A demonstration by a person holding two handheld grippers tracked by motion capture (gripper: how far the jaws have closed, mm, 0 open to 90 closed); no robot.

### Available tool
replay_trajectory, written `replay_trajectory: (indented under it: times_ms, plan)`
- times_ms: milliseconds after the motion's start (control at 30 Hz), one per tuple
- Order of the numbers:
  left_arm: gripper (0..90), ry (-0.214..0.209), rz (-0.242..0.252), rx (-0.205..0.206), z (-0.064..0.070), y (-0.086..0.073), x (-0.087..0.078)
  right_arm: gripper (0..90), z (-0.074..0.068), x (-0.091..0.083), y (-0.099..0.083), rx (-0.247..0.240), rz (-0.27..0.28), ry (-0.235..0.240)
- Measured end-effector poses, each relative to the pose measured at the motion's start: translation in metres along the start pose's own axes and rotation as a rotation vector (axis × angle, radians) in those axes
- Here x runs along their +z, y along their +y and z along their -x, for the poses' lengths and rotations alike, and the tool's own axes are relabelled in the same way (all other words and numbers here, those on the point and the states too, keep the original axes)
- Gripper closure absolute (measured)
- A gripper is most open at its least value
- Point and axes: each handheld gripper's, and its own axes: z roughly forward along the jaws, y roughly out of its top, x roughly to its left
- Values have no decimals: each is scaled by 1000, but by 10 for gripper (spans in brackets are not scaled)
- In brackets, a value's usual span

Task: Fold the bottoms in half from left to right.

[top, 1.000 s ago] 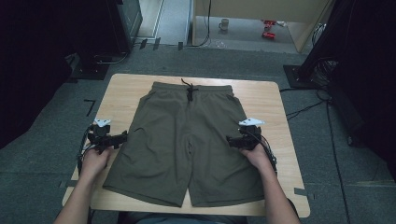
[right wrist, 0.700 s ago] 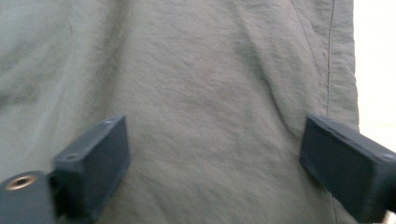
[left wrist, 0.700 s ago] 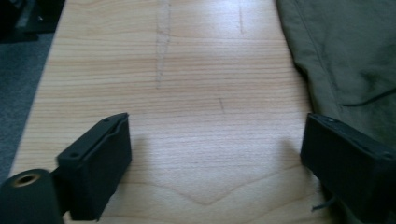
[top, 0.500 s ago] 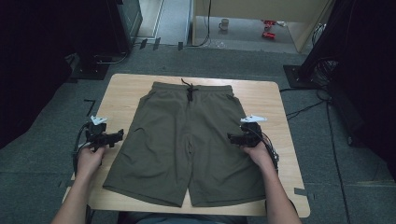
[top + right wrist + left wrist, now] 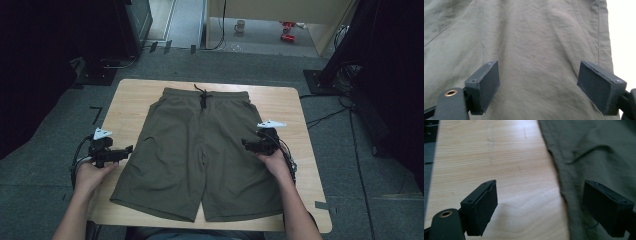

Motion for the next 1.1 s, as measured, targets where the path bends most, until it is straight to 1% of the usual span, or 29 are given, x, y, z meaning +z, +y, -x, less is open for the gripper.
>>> replay_trajectory:
  times_ms: [67, 133, 200, 267, 333, 367, 467, 633, 667, 733, 800, 867, 933, 1000, 1100]
  plan:
    - [140, -12, -1, 18, 2, -2, -3, 196, -1, 0, 1, -5, 0, 0]
    - [145, -24, -4, 26, 3, -5, -6, 196, -2, 0, 2, -9, 7, -1]
    - [145, -58, -14, 33, 4, -8, -8, 193, -3, -1, 4, -11, 15, -5]
    - [146, -85, -20, 24, 6, -11, -10, 191, -4, -1, 5, -17, 20, -6]
    - [147, -113, -21, 38, 10, -14, -12, 192, -4, 0, 5, -16, 20, -2]
    - [151, -118, -23, 59, 12, -16, -13, 192, -4, 0, 6, -19, 20, 0]
    - [158, -133, -24, 88, 16, -19, -15, 200, -5, 1, 6, -28, 16, 1]
    - [163, -154, -24, 99, 16, -26, -21, 209, -7, 3, 7, -43, 10, 2]
    - [163, -164, -23, 103, 16, -28, -22, 210, -8, 3, 7, -44, 10, 2]
    - [163, -184, -12, 129, 16, -32, -26, 210, -8, 3, 7, -47, 8, 1]
    - [163, -187, -8, 148, 17, -35, -29, 212, -9, 4, 7, -45, 6, 3]
    - [180, -203, -13, 156, 18, -39, -31, 216, -9, 5, 7, -45, 7, 4]
    - [233, -216, -21, 162, 19, -42, -33, 220, -9, 5, 7, -47, 7, 5]
    - [235, -231, -36, 173, 20, -46, -34, 220, -9, 6, 7, -45, 8, 3]
    - [246, -242, -52, 209, 23, -51, -36, 219, -11, 6, 8, -54, 9, -3]
